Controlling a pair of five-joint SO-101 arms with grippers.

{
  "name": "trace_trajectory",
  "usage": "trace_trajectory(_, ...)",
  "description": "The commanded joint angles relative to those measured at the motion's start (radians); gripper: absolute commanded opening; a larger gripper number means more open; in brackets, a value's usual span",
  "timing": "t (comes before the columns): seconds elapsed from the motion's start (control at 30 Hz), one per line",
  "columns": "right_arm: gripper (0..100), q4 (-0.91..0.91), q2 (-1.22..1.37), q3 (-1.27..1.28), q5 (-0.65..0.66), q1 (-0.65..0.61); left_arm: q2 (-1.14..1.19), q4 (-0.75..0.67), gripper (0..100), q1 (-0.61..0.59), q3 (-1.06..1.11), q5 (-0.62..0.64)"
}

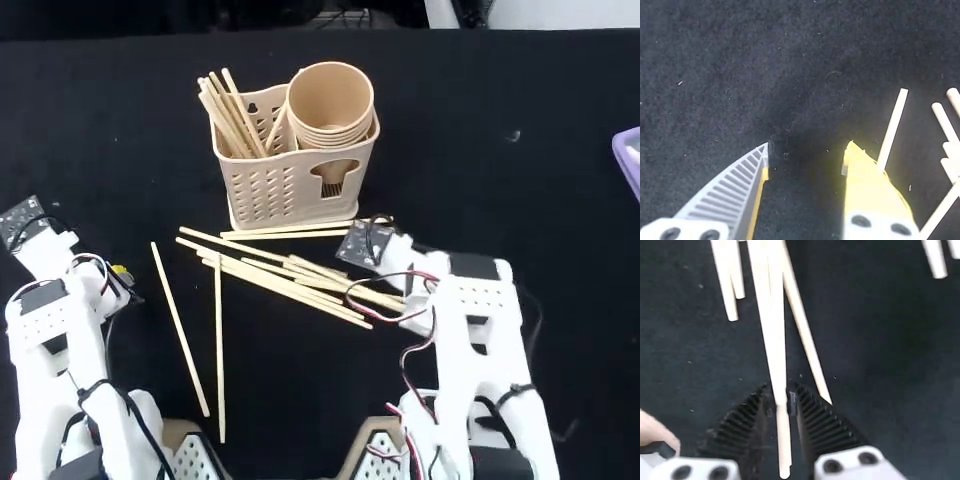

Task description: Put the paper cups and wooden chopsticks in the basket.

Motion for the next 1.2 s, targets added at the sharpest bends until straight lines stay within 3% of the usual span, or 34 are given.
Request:
trace_trajectory(0.0, 1.1, -0.064, -0.047, -0.041, 0.014, 0.051, -0.014, -0.008, 24, -0.005, -0.005, 0.003)
trace_trajectory(0.13, 1.4, -0.118, -0.047, -0.041, 0.020, 0.110, -0.015, -0.014, 24, -0.005, 0.004, 0.003)
trace_trajectory(0.47, 1.4, -0.175, -0.047, 0.016, 0.273, 0.276, -0.017, -0.014, 24, -0.005, 0.004, 0.002)
trace_trajectory(0.73, 1.1, -0.385, -0.022, 0.019, 0.272, 0.442, -0.020, -0.014, 24, -0.005, 0.007, 0.002)
trace_trajectory(1.17, 1.5, -0.594, 0.340, -0.016, 0.276, 0.473, -0.020, -0.012, 24, -0.005, 0.007, 0.002)
